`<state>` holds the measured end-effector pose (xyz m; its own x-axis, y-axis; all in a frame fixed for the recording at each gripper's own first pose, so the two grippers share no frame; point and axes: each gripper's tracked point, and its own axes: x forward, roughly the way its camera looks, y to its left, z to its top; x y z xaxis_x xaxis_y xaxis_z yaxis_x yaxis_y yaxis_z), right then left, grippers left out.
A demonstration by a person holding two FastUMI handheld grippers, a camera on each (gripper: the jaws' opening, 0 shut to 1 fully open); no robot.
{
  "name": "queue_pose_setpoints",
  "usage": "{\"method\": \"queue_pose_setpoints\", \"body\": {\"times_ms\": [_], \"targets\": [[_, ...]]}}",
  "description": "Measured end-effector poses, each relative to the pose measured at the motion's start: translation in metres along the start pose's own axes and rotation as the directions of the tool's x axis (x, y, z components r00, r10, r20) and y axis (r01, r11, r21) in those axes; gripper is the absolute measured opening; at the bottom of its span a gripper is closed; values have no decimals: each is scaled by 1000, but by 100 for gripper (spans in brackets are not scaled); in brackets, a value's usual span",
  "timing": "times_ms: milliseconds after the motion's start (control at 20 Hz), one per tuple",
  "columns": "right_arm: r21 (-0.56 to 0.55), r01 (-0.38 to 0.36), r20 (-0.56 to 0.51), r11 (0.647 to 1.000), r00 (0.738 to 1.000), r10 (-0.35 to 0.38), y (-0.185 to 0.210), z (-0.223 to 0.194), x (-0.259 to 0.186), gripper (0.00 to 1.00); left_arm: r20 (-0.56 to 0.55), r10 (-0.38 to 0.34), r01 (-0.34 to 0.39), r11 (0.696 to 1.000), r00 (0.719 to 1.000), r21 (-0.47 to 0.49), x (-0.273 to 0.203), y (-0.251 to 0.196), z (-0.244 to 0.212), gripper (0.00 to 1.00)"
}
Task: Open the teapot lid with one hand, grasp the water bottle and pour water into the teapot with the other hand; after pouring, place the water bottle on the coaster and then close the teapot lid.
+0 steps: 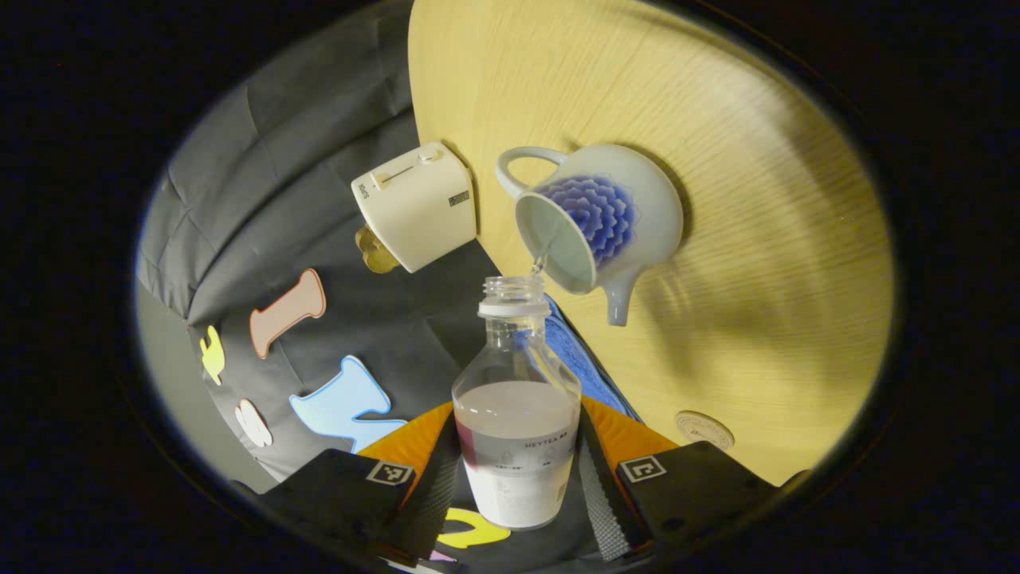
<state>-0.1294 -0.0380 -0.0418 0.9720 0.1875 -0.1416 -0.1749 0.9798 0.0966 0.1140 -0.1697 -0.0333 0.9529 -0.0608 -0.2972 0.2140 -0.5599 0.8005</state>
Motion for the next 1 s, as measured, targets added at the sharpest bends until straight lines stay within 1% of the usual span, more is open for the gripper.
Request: {"method": "queue_pose_setpoints", "body": {"times_ms": [150,450,750,1000], "targets": [[-2,2,1,1000,1000,-2,0,1,0,1,1,12,-12,1000,1000,27,-1,3,3,84],[-3,3,-1,1000,1000,-3,-1,0,0,1,2,14,-14,999,1000,46,-1,5,2,84],[-2,4,-1,1000,1000,-4,-1,0,0,1,34,5,-4,1000,999,-24,4,1,2,84],[3,6,16,1000,1000,-6,-2,6,-2,1,68,-8,17,991,998,-136,12,-10,2,84]]}}
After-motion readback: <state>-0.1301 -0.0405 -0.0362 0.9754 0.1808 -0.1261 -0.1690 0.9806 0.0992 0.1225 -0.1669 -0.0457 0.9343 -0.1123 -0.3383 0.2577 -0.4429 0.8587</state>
